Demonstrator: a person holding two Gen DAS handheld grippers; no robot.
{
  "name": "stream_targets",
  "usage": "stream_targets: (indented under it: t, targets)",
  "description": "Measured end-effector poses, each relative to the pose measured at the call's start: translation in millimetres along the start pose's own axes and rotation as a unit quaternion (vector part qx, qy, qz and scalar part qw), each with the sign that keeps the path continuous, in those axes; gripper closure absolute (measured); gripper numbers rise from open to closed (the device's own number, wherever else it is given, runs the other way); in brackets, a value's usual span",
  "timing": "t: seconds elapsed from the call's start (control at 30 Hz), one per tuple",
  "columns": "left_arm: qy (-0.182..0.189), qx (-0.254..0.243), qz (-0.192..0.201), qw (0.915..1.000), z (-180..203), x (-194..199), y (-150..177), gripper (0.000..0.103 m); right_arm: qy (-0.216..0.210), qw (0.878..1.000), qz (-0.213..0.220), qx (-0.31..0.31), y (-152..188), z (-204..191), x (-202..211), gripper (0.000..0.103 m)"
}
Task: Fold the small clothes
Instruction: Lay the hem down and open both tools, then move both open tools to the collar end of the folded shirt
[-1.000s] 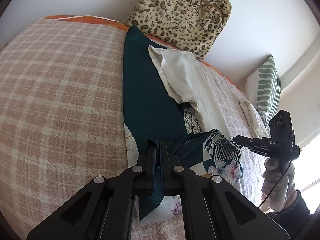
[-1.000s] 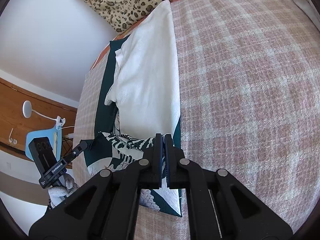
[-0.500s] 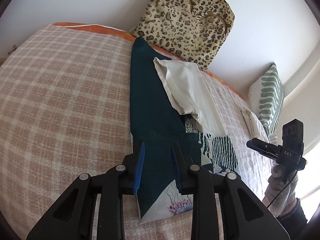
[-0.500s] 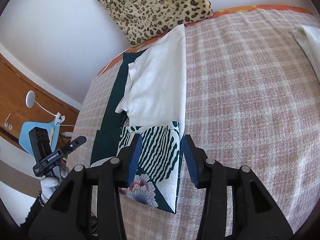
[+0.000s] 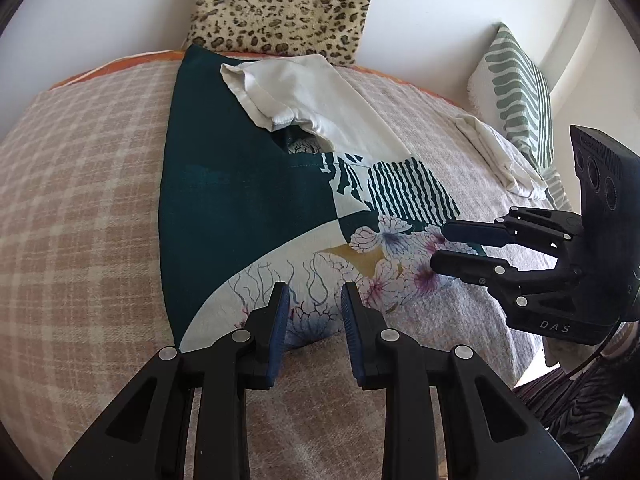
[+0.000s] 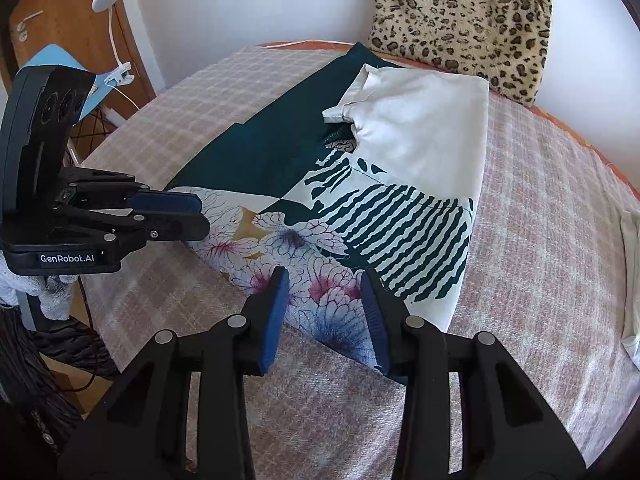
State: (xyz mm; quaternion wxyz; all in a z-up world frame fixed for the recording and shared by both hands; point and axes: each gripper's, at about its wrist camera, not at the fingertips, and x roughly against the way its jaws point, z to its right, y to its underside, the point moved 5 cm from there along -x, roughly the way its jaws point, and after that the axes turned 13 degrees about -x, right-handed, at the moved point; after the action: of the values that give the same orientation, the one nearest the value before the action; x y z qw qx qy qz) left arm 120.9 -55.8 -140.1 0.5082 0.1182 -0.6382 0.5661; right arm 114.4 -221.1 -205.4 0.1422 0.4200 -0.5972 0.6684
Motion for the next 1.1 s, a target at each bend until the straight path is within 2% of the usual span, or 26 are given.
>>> stream_targets:
  t: [0.2,0.37,0.53,0.7,0.8,0.93,1.0,1.1]
  targets:
    - [-0.017,-0.001,-0.001,0.9999,-11.1,3.2,11.0,0.078,0.033,0.999,-0.021,0.013,14.0,11.9,-12.5,0.069]
    - [-0.029,0.013,0.005,0.9995,-26.6,14.5,12.9,0.078,0.021,0.999,-0.036,-0.009,14.5,27.6,-3.0,0.069]
    - [-0.033,0.040,0.032,0.9982,-54.8,30.4,-0.1,0.078,0.000,0.998,-0.012,-0.058,1.0,47.8,18.4,0.069]
    - [-0.025,0.069,0.064,0.9952,-82.8,42.1,-28.0,0.077,-0.020,0.993,0.010,-0.117,-22.5,74.4,28.8,0.069]
    - [-0.015,0.095,0.080,0.9922,-102.8,44.9,-51.8,0.064,-0.025,0.988,0.020,-0.151,-39.3,91.2,29.5,0.069]
    - [0.000,0.114,0.080,0.9903,-131.0,37.3,-86.8,0.058,-0.033,0.982,0.028,-0.185,-63.6,114.3,26.9,0.069]
    - [0.001,0.122,0.074,0.9897,-145.7,29.0,-101.6,0.052,-0.038,0.979,0.029,-0.199,-78.2,127.1,23.0,0.068]
    - [0.005,0.138,0.073,0.9877,-165.9,15.8,-123.5,0.051,-0.043,0.974,0.034,-0.219,-102.1,145.2,15.1,0.065]
